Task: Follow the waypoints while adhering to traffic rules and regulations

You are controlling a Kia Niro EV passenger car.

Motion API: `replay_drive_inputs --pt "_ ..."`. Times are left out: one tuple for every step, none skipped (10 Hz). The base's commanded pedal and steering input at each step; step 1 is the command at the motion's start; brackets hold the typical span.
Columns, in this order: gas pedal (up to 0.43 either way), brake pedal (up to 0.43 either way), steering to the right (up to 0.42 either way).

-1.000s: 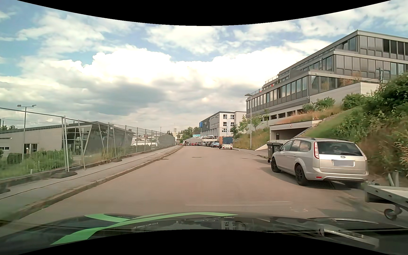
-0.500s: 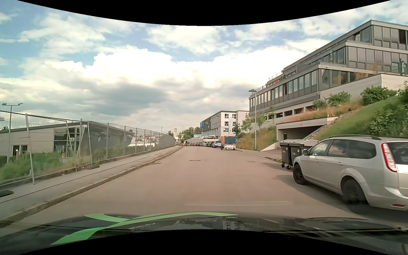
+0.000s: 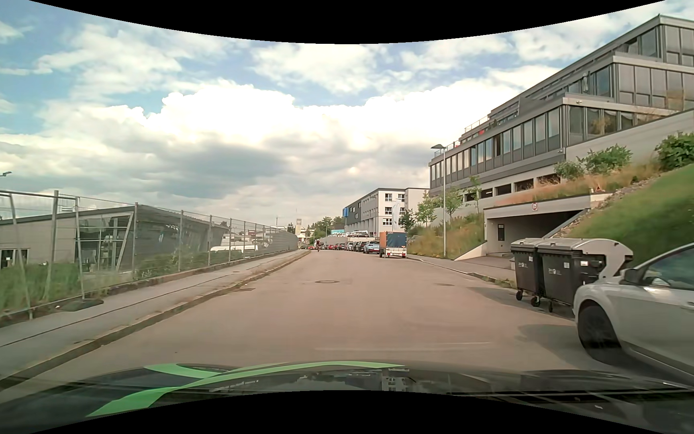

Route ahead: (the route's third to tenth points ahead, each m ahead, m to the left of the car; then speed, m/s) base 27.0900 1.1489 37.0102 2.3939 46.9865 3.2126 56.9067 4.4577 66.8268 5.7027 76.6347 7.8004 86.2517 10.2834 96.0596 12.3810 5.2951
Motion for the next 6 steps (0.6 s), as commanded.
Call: replay_drive_inputs --pt "0.130 0.000 -0.013" --pt "0.130 0.000 -0.013" --pt "0.130 0.000 -0.013" --pt "0.130 0.000 -0.013" --pt "0.130 0.000 -0.013" --pt "0.130 0.000 -0.013"
